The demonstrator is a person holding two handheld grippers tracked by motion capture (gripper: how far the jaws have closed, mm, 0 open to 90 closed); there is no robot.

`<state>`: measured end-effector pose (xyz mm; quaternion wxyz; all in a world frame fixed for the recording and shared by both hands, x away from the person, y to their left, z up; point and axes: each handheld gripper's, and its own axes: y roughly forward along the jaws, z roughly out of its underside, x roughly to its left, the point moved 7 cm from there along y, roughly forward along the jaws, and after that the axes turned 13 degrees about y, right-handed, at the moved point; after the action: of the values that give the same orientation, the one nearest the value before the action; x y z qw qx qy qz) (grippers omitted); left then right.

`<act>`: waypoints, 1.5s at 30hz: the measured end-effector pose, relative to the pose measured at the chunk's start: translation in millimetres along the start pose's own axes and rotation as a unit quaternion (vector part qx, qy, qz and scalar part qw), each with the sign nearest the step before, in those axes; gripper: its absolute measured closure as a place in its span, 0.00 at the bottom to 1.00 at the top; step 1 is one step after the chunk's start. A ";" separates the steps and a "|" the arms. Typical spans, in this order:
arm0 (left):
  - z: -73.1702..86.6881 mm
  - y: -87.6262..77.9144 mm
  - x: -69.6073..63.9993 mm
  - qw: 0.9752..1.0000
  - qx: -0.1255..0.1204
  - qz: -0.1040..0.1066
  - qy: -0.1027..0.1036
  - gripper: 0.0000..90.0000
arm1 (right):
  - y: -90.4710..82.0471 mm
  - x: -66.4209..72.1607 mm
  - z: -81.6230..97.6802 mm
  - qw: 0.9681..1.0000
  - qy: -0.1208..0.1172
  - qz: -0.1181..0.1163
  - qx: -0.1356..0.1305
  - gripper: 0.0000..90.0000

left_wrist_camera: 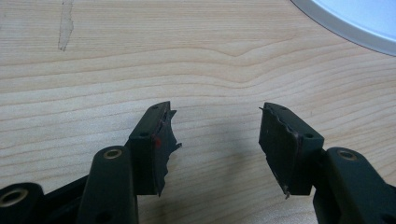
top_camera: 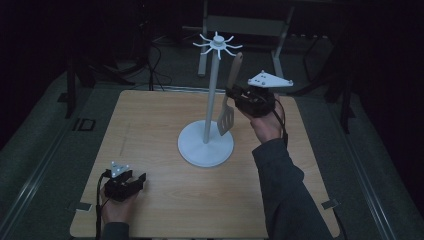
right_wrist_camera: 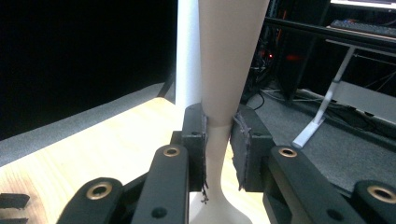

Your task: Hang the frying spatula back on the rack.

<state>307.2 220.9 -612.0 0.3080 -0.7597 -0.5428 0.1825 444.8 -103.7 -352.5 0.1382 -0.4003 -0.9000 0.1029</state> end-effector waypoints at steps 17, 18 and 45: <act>-0.9 -0.6 0.4 1.000 -0.004 0.000 -0.003 0.49 | 6.6 3.0 -4.0 1.000 0.009 -0.005 0.013 0.85; -0.9 -0.6 0.5 1.000 -0.004 0.000 -0.004 0.49 | 6.7 3.3 -4.4 1.000 0.009 -0.006 0.013 0.85; -0.8 -1.8 1.1 1.000 -0.006 -0.001 -0.005 0.49 | 17.9 6.0 -12.2 0.999 0.008 0.006 0.038 0.85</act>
<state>306.7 222.2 -610.1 0.3010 -0.7602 -0.5458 0.1829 457.4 -86.5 -345.4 0.1596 -0.4012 -0.8918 0.1351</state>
